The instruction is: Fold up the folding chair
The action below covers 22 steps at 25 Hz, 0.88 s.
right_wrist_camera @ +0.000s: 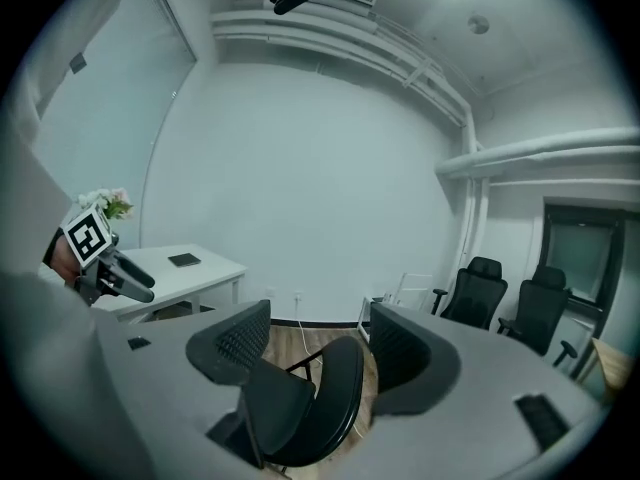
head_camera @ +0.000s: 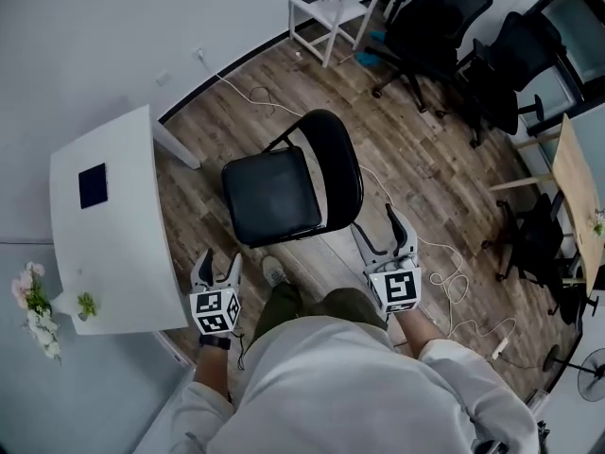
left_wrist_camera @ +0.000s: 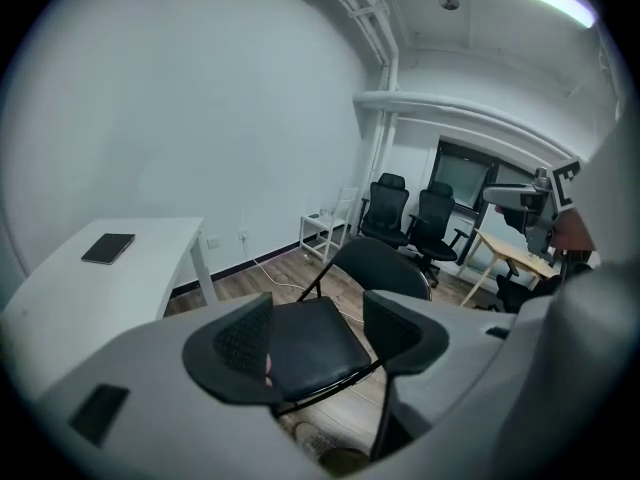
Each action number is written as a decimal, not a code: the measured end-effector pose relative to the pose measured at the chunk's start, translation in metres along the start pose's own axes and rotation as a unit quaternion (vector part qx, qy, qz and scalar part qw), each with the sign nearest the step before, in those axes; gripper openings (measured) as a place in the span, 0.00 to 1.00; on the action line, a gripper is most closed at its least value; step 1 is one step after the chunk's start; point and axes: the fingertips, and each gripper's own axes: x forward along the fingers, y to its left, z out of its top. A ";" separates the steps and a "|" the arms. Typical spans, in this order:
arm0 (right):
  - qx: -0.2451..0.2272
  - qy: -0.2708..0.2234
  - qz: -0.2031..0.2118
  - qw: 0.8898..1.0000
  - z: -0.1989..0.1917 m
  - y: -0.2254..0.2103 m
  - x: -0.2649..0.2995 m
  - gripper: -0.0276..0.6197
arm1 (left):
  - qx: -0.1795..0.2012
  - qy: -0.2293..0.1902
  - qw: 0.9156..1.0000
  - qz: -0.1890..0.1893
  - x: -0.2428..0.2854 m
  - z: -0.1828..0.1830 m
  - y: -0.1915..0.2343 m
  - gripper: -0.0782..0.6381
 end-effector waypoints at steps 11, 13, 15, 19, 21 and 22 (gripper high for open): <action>0.017 0.082 0.022 0.996 -0.060 -0.080 0.169 0.55 | -0.079 0.123 0.989 -0.029 0.150 -0.063 0.041 0.52; 0.014 0.104 0.035 0.994 -0.079 -0.089 0.209 0.55 | -0.099 0.146 0.984 -0.027 0.182 -0.080 0.056 0.55; 0.013 0.130 0.047 0.990 -0.101 -0.096 0.245 0.55 | -0.110 0.170 0.979 -0.024 0.213 -0.099 0.071 0.56; 0.032 0.172 0.060 0.983 -0.140 -0.106 0.307 0.55 | -0.124 0.226 0.966 -0.029 0.277 -0.151 0.106 0.60; 0.045 0.195 0.068 0.977 -0.160 -0.107 0.333 0.55 | -0.146 0.251 0.956 -0.033 0.303 -0.185 0.120 0.63; 0.053 0.210 0.074 0.973 -0.171 -0.107 0.344 0.55 | -0.160 0.264 0.950 -0.034 0.313 -0.203 0.124 0.64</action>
